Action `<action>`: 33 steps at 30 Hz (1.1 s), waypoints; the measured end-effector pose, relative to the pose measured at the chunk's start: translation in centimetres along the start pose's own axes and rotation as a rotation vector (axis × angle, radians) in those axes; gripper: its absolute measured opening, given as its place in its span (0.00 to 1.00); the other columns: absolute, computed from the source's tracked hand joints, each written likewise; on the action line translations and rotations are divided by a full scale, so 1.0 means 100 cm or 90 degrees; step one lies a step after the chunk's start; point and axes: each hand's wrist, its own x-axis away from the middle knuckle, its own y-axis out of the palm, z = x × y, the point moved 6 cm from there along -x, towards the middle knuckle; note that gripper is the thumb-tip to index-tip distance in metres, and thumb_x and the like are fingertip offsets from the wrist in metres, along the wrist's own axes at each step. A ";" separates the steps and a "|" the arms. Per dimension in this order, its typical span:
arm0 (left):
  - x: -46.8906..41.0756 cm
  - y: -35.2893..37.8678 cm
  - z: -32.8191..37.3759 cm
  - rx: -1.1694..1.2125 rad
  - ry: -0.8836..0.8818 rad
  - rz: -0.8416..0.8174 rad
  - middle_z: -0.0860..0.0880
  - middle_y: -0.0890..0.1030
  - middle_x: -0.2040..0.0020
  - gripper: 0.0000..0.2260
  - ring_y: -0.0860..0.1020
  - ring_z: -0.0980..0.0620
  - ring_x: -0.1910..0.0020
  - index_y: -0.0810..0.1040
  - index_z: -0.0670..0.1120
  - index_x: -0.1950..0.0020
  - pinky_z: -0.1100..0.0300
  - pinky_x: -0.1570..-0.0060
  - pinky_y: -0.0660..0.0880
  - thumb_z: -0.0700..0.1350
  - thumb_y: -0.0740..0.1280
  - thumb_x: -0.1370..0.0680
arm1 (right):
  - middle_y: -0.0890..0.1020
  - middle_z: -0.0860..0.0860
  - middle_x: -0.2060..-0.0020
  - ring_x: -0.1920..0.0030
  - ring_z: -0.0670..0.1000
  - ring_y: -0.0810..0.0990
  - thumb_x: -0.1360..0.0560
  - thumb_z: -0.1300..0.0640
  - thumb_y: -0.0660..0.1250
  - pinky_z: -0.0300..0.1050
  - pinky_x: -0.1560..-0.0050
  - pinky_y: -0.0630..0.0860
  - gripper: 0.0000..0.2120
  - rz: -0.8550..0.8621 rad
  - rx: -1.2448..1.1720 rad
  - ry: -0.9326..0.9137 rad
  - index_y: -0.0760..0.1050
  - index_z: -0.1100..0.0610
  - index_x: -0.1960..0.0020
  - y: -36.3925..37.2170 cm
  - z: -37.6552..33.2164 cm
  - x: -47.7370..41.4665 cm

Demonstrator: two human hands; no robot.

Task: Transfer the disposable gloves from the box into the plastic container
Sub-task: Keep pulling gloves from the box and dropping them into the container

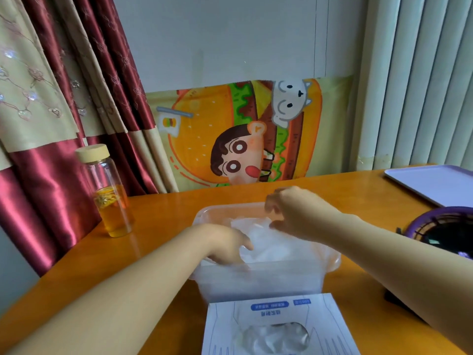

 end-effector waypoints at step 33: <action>0.065 -0.016 -0.027 0.299 0.049 0.198 0.58 0.75 0.34 0.18 0.73 0.60 0.37 0.70 0.54 0.29 0.62 0.35 0.68 0.44 0.60 0.18 | 0.70 0.51 0.31 0.32 0.53 0.68 0.27 0.49 0.70 0.48 0.31 0.65 0.31 -0.382 0.107 -0.063 0.65 0.55 0.28 0.045 -0.019 0.010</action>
